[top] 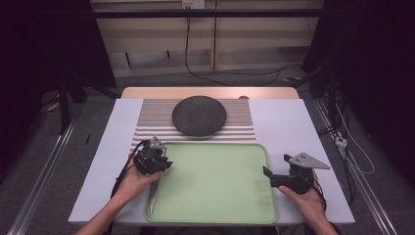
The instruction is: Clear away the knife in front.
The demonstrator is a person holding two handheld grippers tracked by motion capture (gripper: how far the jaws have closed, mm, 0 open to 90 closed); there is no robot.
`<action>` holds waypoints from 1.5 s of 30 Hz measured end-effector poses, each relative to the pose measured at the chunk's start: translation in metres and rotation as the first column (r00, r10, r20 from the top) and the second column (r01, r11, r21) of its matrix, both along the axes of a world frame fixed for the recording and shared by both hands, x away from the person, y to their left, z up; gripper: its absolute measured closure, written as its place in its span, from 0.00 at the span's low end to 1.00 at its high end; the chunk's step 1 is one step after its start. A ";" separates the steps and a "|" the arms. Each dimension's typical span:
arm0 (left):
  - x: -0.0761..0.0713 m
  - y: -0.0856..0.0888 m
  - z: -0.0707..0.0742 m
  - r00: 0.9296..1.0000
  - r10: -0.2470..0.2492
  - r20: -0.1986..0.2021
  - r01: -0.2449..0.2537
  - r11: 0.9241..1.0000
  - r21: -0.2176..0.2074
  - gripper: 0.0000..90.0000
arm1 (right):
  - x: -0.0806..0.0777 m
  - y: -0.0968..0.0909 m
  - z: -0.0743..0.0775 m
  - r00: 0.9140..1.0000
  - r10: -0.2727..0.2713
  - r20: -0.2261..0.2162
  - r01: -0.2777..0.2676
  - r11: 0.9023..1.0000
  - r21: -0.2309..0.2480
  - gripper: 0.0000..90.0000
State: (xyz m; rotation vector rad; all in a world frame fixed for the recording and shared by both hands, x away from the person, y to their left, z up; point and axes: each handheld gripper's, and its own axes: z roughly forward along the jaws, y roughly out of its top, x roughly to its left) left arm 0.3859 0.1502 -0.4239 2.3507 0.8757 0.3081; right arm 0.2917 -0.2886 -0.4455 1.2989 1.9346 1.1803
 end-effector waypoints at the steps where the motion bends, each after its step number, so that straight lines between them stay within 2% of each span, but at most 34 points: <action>1: -0.001 0.000 0.001 1.000 0.008 0.012 -0.008 1.000 -0.008 0.65 | 0.000 0.000 0.000 1.000 -0.002 -0.002 0.002 1.000 0.001 0.10; 4: 0.000 0.002 0.004 0.999 0.024 0.038 -0.023 0.999 -0.035 0.43 | 0.000 -0.001 0.000 1.000 -0.006 -0.002 0.006 1.000 0.003 0.10; 5: 0.000 0.003 0.004 0.999 0.025 0.039 -0.023 0.999 -0.048 0.38 | 0.000 0.000 0.000 1.000 -0.005 -0.001 0.005 1.000 0.002 0.10; 7: 0.001 0.005 0.006 1.000 0.010 0.021 -0.008 0.995 -0.101 0.25 | 0.000 0.000 0.000 1.000 -0.002 -0.002 0.002 1.000 0.004 0.10; 8: 0.000 0.005 0.007 0.999 0.030 0.025 -0.028 0.995 -0.093 0.22 | 0.000 0.000 0.000 1.000 -0.002 -0.001 0.002 1.000 0.004 0.10; 11: -0.002 0.008 0.008 0.999 0.032 0.041 -0.028 0.995 -0.095 0.12 | 0.000 -0.001 0.000 1.000 -0.005 -0.001 0.005 1.000 0.006 0.10; 16: -0.007 0.017 0.014 0.995 0.057 0.078 -0.046 0.990 -0.133 0.09 | -0.001 0.000 0.000 1.000 -0.006 0.000 0.006 1.000 0.008 0.10; 18: -0.010 0.021 0.016 0.991 0.073 0.115 -0.056 0.989 -0.139 0.09 | -0.001 -0.001 0.000 1.000 -0.007 0.000 0.007 1.000 0.007 0.10; 22: -0.016 0.028 0.017 0.986 0.098 0.133 -0.076 0.984 -0.159 0.09 | -0.001 -0.001 0.000 1.000 -0.004 0.004 0.004 1.000 0.005 0.10; 24: -0.018 0.030 0.016 0.986 0.113 0.125 -0.096 0.986 -0.134 0.09 | -0.001 -0.001 0.001 1.000 -0.003 0.005 0.003 1.000 0.006 0.10; 27: -0.024 0.036 0.015 0.986 0.113 0.125 -0.096 0.986 -0.136 0.09 | -0.001 -0.001 0.001 1.000 -0.005 0.005 0.005 1.000 0.007 0.10; 29: -0.028 0.042 0.015 0.982 0.133 0.132 -0.111 0.981 -0.160 0.09 | -0.001 -0.001 0.001 1.000 -0.004 0.005 0.004 1.000 0.006 0.10; 32: -0.032 0.050 0.015 0.977 0.156 0.148 -0.130 0.977 -0.170 0.09 | -0.001 0.000 0.000 1.000 -0.005 0.003 0.005 1.000 0.005 0.10; 34: -0.035 0.055 0.014 0.974 0.178 0.142 -0.152 0.973 -0.174 0.09 | -0.001 -0.001 0.000 1.000 -0.004 0.004 0.004 1.000 0.005 0.10; 35: -0.037 0.058 0.012 0.975 0.178 0.133 -0.153 0.972 -0.180 0.09 | -0.001 -0.001 0.000 1.000 -0.004 0.004 0.004 1.000 0.004 0.10; 38: -0.043 0.065 0.006 0.971 0.212 0.113 -0.184 0.959 -0.218 0.09 | -0.001 -0.001 0.000 1.000 -0.009 0.004 0.009 1.000 0.007 0.10; 40: -0.047 0.065 0.003 0.965 0.231 0.122 -0.203 0.957 -0.205 0.09 | -0.001 -0.002 0.001 1.000 -0.011 0.003 0.011 1.000 0.008 0.09; 42: -0.050 0.066 0.001 0.968 0.218 0.124 -0.192 0.962 -0.196 0.09 | -0.002 -0.002 0.001 1.000 -0.012 0.003 0.012 1.000 0.008 0.09; 43: -0.051 0.066 0.001 0.966 0.224 0.133 -0.195 0.960 -0.199 0.09 | -0.002 -0.001 0.001 1.000 -0.012 0.002 0.012 1.000 0.008 0.09; 45: -0.053 0.068 -0.001 0.966 0.226 0.128 -0.197 0.959 -0.206 0.09 | -0.002 -0.001 0.001 1.000 -0.013 0.003 0.013 1.000 0.007 0.09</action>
